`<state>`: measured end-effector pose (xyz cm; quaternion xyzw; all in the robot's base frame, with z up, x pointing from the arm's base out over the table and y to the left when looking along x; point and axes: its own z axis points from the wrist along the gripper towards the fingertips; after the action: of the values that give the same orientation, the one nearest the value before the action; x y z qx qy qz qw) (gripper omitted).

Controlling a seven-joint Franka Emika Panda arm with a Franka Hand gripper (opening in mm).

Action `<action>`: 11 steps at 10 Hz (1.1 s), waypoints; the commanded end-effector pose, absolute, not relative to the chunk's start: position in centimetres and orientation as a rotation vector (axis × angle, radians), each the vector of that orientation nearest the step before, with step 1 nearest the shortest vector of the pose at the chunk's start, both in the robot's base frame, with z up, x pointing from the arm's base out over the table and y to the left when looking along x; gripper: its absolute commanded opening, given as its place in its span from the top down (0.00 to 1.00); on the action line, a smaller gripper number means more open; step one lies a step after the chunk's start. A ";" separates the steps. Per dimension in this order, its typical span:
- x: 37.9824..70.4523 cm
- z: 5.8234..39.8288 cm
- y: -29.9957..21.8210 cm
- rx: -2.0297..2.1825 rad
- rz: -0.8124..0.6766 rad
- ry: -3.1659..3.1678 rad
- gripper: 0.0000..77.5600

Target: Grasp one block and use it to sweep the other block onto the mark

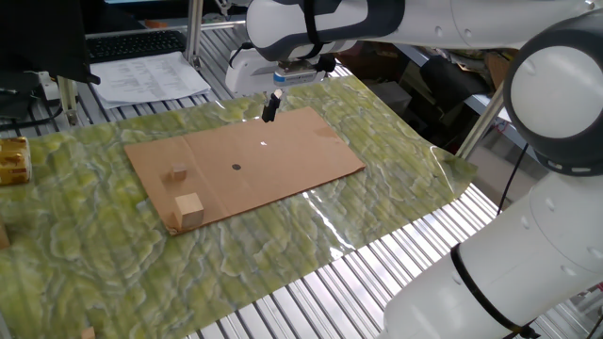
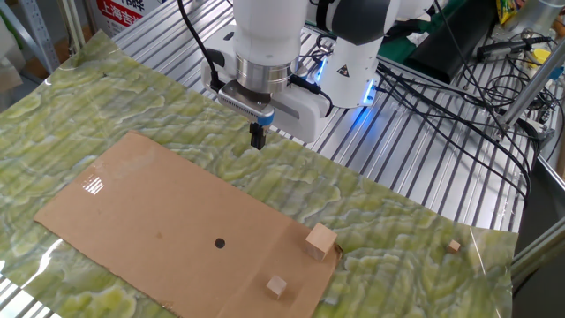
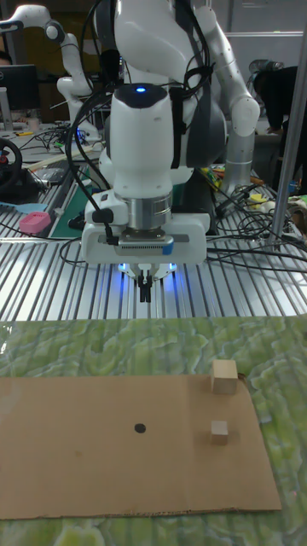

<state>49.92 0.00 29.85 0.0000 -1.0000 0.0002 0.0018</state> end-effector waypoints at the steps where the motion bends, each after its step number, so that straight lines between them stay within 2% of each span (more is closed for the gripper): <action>1: 49.9 29.8 0.0 -0.090 0.008 -3.116 1.00; 3: 49.9 29.8 0.0 -0.057 0.090 -3.118 1.00; 4: 49.9 29.8 0.0 -0.065 0.045 -3.118 1.00; 11: 49.5 29.8 0.0 -0.041 0.031 -3.105 1.00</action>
<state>49.50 0.04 29.63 -0.0128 -0.9997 0.0096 0.0202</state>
